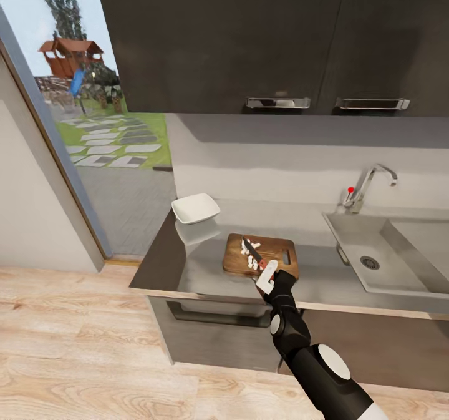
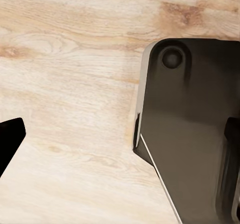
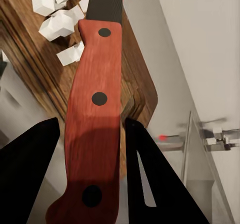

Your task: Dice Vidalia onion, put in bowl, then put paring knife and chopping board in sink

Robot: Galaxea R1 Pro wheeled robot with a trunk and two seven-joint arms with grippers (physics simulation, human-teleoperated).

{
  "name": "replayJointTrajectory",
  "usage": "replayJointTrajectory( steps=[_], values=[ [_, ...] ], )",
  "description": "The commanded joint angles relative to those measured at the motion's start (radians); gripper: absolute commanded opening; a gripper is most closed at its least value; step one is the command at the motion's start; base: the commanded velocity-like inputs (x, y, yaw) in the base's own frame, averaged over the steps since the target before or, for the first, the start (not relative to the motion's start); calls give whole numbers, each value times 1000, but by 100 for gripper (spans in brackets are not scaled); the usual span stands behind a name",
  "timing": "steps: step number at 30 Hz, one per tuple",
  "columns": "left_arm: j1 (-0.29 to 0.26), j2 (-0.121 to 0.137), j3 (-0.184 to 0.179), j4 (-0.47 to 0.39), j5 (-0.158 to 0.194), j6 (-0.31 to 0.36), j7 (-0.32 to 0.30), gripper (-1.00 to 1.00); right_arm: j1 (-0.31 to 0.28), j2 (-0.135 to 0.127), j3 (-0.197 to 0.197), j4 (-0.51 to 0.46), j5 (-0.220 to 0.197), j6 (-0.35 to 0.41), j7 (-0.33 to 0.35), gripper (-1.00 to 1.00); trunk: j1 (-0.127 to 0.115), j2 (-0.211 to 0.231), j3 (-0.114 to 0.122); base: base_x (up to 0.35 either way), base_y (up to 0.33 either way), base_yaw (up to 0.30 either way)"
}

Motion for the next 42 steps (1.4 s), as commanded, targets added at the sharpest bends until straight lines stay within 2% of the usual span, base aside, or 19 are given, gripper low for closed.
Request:
replayJointTrajectory(
  steps=[1, 5, 7, 8, 9, 10, 13, 14, 16, 20, 21, 22, 23, 25, 28, 42],
  values=[
    [0, 0, -3, -2, 10, -1, 0, 100, -1, -1, 3, -2, 2, 7, -2, -100, 1, -2, -2, 0, 0, 0],
    [0, 0, -3, -2, 10, -2, 0, 100, -1, 6, -12, -46, -3, 7, -2, -100, 1, -2, -2, 0, 0, 0],
    [1, 0, -3, -2, 10, -2, 0, 100, -1, 10, -75, -91, -23, 7, -1, -100, 1, -2, -2, 0, 0, 0],
    [1, 0, -3, -2, 10, -2, 0, 100, -1, 18, -163, -130, -64, 6, 2, -100, 1, -2, -2, 0, 0, 0],
    [1, 0, -3, -2, 10, -2, 0, 100, -1, 25, -207, -152, -93, 4, 3, -100, 1, -2, -2, 0, 0, 0],
    [0, 0, -3, -2, 10, -2, 0, 100, -1, 32, -265, -185, -139, 2, 5, -100, 1, -2, -2, 0, 0, 0],
    [1, 0, -3, -1, 10, -2, 0, 100, -1, 35, -390, -278, -283, -1, 9, -100, 1, -2, -2, 0, 0, 0],
    [1, 0, -3, -2, 10, -2, 0, 100, -1, 33, -418, -291, -316, -2, 10, -100, 1, -2, -2, 0, 0, 0],
    [0, 0, -3, -2, 10, -2, 0, 100, -1, 29, -505, -309, -418, -4, 11, -100, 1, -2, -2, 0, 0, 0],
    [0, 0, -3, -2, 10, -2, 0, 100, -1, 28, -570, -314, -544, -5, 11, -100, 1, -2, -2, 0, 0, 0],
    [0, 0, -3, -2, 10, -2, 0, 100, -1, 27, -574, -315, -558, -5, 11, -100, 1, -2, -2, 0, 0, 0],
    [1, 0, -3, -2, 9, -2, 0, 100, -1, 27, -610, -315, -578, -5, 12, -100, 1, -2, -2, 0, 0, 0],
    [0, 0, -3, -2, 9, -2, 0, 100, -1, 28, -627, -315, -582, -5, 13, -100, 1, -2, -2, 0, 0, 0],
    [0, 0, -3, -2, 8, -2, 0, 100, -1, 29, -651, -315, -590, -5, 19, -100, 1, -2, -2, 0, 0, 0],
    [1, 0, -3, -2, 8, -2, 0, 100, -1, 30, -661, -315, -597, -5, 42, -100, 1, -2, -2, 0, -12, 0],
    [1, 0, -3, -2, 8, -2, 0, 100, -1, 29, -663, -314, -597, -3, 50, -100, 1, -2, -2, 62, -266, 0]
  ],
)
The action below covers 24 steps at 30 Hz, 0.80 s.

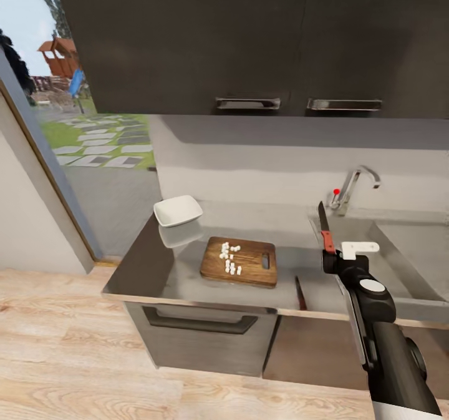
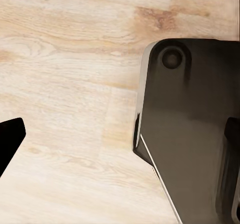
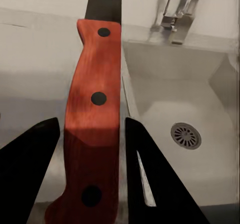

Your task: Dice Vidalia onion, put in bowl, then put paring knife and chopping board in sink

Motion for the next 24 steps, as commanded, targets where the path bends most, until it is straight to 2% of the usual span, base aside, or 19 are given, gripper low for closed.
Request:
replayJointTrajectory(
  steps=[1, 5, 7, 10, 13, 15, 16, 20, 24],
  values=[
    [0, 0, -2, -2, 9, -1, 0, 100, -1, 0, -1, -1, 6, 6, 3, -100, 1, -2, -2, 11, -303, 0],
    [0, 0, -2, -2, 9, 0, 0, 100, -1, -1, -1, 10, 6, 12, -2, -100, 1, -2, -2, 4, -304, 0],
    [0, 0, -2, -2, 10, 0, 0, 100, -6, -7, -1, 49, 5, 15, -3, -100, 1, -2, -2, 0, -305, 0],
    [0, 0, -2, -2, 11, 0, 0, 100, -25, -48, -2, 107, 4, 19, -3, -100, 1, -2, -2, 0, -305, 0],
    [1, 0, -2, -2, 11, 0, 0, 100, -94, -65, -2, 239, 3, 30, 2, -100, 1, -2, -2, 0, -305, 0],
    [0, 0, -2, -2, 11, 0, 0, 100, -165, -80, -2, 383, -1, 29, 5, -100, 1, -2, -2, 0, -305, 0],
    [0, 0, -2, -2, 11, 0, 0, 100, -183, -85, -2, 419, -7, 28, 6, -100, 1, -2, -2, 0, -305, 0],
    [0, 0, -2, -2, 11, 0, 0, 100, -216, -120, -2, 492, -70, 26, 6, -100, 1, -2, -2, 93, -292, 0],
    [0, 0, -2, -2, 11, 0, 0, 100, -252, -133, -2, 583, -84, 24, 7, -100, 1, -2, -2, 258, -218, 0]
  ],
)
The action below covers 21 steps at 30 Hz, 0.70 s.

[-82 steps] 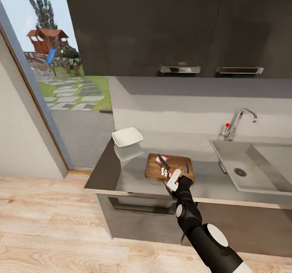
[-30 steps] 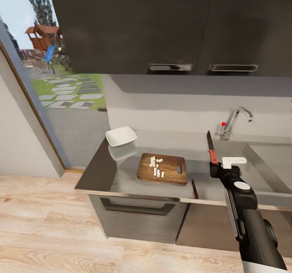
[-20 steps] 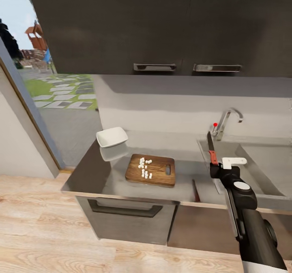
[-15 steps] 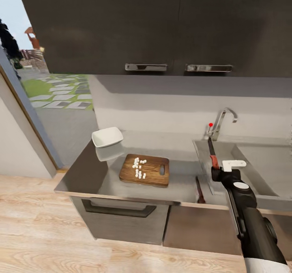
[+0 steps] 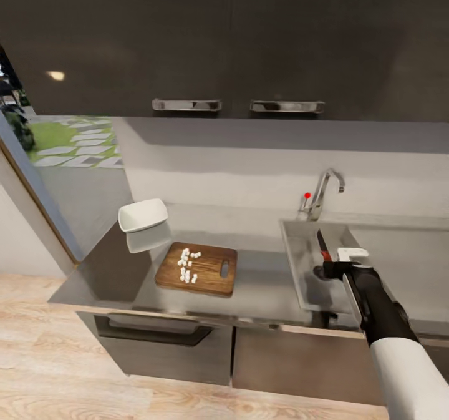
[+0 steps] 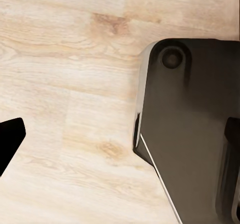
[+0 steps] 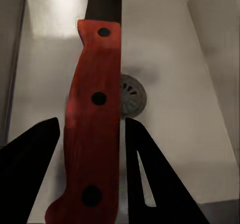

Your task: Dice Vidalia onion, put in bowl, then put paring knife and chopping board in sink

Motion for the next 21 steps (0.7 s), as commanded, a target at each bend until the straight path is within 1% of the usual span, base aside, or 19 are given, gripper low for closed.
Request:
replayJointTrajectory(
  steps=[1, 4, 7, 15, 17, 21],
  values=[
    [0, 0, -2, -2, 9, -1, 0, 100, -19, -1, 0, 44, 6, 4, 4, -100, 1, -2, -2, 306, -135, 0],
    [1, 0, -2, -2, 9, -2, 0, 100, -43, -1, 0, 104, 6, -4, 5, -100, 1, -2, -2, 325, -56, 0],
    [1, 0, -2, -2, 9, -2, 0, 100, -51, -1, 0, 175, 5, -43, 5, -100, 1, -2, -2, 268, -7, 0],
    [0, 0, -2, -2, 8, -2, 0, 100, -52, 2, 0, 393, 6, -248, 4, -100, 1, -2, -2, 23, 0, 0],
    [0, 0, -2, -2, 8, -2, 0, 100, -52, 1, 0, 423, 6, -269, 3, -100, 1, -2, -2, 0, 0, 0],
    [1, 0, -2, -2, 9, -2, 0, 100, -52, 2, 0, 444, 6, -282, 3, -100, 1, -2, -2, 0, 0, 0]
  ],
)
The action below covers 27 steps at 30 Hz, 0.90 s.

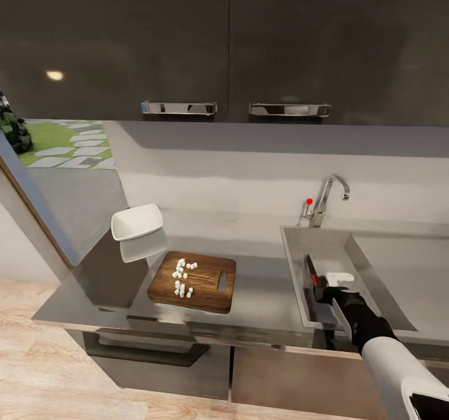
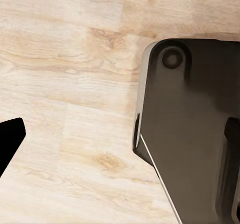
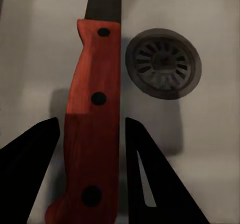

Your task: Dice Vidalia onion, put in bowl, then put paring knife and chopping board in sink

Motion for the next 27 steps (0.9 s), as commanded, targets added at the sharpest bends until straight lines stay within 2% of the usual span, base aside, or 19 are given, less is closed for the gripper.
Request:
replayJointTrajectory(
  steps=[1, 5, 6, 12, 17, 22, 27],
  values=[
    [0, 0, -3, -1, 10, -2, 0, 100, -1, 1, -4, 0, 10, 5, 3, -100, 1, -2, -2, 0, 0, 0],
    [0, 0, -3, -1, 10, -2, 0, 100, -1, 1, -4, 1, 10, 4, 3, -100, 1, -2, -2, 0, 0, 0],
    [0, 0, -3, -1, 10, -2, 0, 100, -1, 1, -4, 1, 10, 4, 3, 100, 1, -2, -2, 0, 0, 0],
    [0, 0, -3, -1, 10, -2, 0, 100, -1, 1, -4, -8, 10, -2, 3, 100, 1, -2, -2, 0, 0, 0],
    [0, 0, -3, -1, 10, -2, 0, 100, -1, 1, -3, -44, 10, -58, 13, 100, 1, -2, -2, 0, 0, 0],
    [0, 0, -3, -1, 10, -2, 0, 100, -1, 2, 1, -218, 12, -39, 80, 100, 1, -2, -2, 0, 0, 0],
    [0, 0, -3, -1, 10, -1, 0, 100, 4, 4, 2, -458, 14, 71, 119, 100, 1, -2, -2, 0, 0, 0]
  ],
)
